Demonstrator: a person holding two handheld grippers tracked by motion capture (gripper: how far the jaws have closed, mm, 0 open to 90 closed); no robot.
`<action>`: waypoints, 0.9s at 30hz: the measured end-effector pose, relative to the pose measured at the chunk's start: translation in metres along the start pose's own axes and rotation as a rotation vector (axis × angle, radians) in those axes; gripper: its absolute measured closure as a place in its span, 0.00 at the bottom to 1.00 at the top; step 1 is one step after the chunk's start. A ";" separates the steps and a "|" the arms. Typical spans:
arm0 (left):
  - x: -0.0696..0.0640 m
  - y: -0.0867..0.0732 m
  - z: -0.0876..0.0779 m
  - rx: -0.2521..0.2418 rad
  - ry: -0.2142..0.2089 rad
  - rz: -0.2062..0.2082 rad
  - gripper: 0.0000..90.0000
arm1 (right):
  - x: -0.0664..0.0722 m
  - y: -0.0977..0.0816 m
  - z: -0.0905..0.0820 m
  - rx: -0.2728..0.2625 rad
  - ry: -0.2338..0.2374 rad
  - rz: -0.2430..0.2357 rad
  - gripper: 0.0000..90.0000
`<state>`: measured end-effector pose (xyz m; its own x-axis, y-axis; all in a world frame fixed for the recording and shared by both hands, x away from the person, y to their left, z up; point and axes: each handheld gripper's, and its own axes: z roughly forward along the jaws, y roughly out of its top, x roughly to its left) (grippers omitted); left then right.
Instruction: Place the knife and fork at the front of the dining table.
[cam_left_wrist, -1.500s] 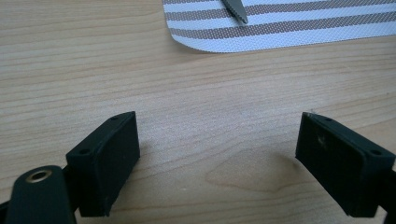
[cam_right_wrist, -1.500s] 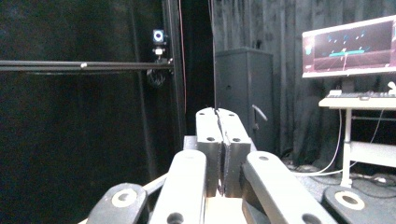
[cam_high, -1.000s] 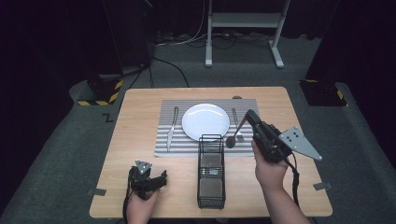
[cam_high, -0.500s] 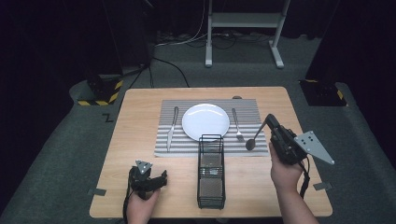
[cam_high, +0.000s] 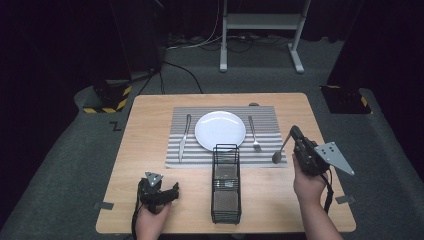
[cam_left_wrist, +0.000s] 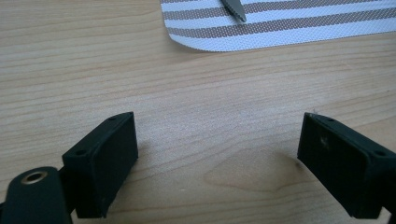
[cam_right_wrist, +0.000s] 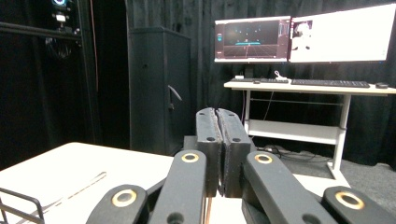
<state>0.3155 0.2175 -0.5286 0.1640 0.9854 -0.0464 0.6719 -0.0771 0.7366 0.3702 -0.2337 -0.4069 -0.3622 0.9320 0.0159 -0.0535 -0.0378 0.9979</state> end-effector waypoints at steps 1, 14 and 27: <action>0.000 0.000 0.000 0.000 0.000 0.001 0.13 | 0.000 -0.001 0.001 0.003 -0.003 -0.003 0.99; 0.001 0.000 -0.001 -0.005 -0.005 -0.013 0.14 | -0.010 -0.012 0.033 0.049 -0.031 -0.008 0.99; 0.002 -0.001 -0.001 -0.009 -0.005 -0.024 0.15 | -0.012 -0.026 0.055 0.085 -0.044 -0.006 0.99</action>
<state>0.3143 0.2197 -0.5283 0.1515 0.9862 -0.0668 0.6688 -0.0525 0.7416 0.4271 -0.2244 -0.4300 -0.3204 0.9472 0.0109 0.0240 -0.0034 0.9997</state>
